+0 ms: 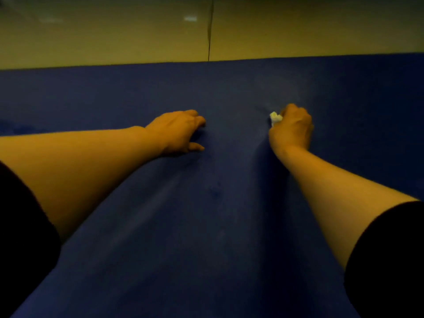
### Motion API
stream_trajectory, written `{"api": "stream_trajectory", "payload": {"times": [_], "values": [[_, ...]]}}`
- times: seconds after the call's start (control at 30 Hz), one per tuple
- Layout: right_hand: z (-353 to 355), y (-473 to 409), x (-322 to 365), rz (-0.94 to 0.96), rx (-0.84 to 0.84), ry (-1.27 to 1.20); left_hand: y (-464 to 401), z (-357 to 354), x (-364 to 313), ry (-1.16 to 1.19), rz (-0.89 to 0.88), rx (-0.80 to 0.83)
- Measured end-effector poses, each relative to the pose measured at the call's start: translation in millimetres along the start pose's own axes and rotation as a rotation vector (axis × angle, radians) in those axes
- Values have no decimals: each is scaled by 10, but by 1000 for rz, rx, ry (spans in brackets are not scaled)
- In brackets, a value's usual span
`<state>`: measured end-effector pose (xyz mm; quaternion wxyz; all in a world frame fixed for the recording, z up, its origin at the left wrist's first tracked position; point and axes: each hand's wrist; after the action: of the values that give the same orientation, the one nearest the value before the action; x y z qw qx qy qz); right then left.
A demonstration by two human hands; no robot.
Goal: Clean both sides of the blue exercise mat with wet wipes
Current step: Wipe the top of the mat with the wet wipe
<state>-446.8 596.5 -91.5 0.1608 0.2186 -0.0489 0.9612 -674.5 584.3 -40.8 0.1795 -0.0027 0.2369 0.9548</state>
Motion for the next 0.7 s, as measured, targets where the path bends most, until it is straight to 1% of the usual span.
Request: {"api": "stream_trajectory", "payload": {"times": [0.03, 0.07, 0.1, 0.17, 0.23, 0.27, 0.33, 0.37, 0.43, 0.47, 0.5, 0.53, 0.57, 0.63, 0.7], "values": [[-9, 20, 47, -29, 8, 6, -68, 25, 25, 3, 4, 4], [-60, 89, 126, -17, 3, -1, -121, 16, 30, 15, 14, 20], [-112, 197, 235, 46, -15, -38, -157, -26, 25, 31, 27, 49], [-276, 451, 447, 274, -28, -148, -220, -156, 38, 68, 42, 81], [-366, 578, 530, 432, 79, -162, -260, -254, 61, 127, 44, 48], [-375, 553, 517, 458, 108, -161, -265, -273, 70, 144, 44, 33], [-354, 340, 383, 401, -12, -171, -266, -271, 63, 147, 46, 19], [-314, 208, 277, 317, -82, -151, -270, -271, 58, 150, 46, 19], [-216, -44, 98, 116, -119, -87, -267, -267, 50, 163, 47, 19], [-212, -121, 38, 51, -118, -72, -264, -265, 53, 164, 49, 18], [-210, -131, 43, 28, -131, -64, -271, -272, 57, 163, 50, 17], [-226, -71, 117, 52, -144, -60, -277, -276, 63, 158, 50, 15], [-268, 43, 236, 124, -157, -89, -280, -285, 64, 151, 50, 12], [-389, 300, 463, 304, -115, -160, -286, -293, 66, 138, 51, 5], [-459, 368, 547, 460, 8, -172, -286, -291, 68, 132, 54, 9]]}}
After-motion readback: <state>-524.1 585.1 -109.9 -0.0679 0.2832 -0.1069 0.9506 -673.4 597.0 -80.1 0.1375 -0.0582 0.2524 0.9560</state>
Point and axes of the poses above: each hand's wrist, its own y-axis away from the middle knuckle, its own z-axis out of the back of the hand, x = y × z, and after that the axes turned 3 degrees about -x, right-handed
